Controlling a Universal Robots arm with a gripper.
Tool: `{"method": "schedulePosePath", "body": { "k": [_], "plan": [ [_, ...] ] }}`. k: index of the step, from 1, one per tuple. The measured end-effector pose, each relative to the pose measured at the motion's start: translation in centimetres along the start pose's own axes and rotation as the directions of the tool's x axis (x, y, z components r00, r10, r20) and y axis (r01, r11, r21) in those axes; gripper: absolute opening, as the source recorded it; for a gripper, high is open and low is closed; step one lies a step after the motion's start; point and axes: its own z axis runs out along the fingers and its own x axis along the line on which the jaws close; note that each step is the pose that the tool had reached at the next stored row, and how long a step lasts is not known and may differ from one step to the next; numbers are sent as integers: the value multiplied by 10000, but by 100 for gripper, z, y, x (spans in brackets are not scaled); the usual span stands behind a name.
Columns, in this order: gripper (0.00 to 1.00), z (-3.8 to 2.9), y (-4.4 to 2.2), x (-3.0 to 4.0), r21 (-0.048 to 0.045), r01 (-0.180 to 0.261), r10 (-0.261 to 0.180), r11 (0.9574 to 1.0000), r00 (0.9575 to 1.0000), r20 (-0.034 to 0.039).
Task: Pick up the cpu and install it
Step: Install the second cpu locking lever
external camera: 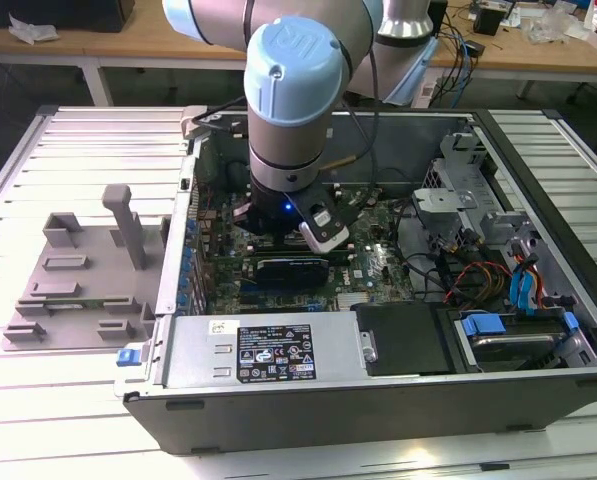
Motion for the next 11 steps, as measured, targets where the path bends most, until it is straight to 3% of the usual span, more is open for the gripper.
{"method": "schedulePosePath", "body": {
  "k": [10,11],
  "plan": [
    [11,61,60,33,-20,1,-1,10000,10000,3],
    [11,62,62,34,62,-1,1,10000,10000,-4]
  ]
}}
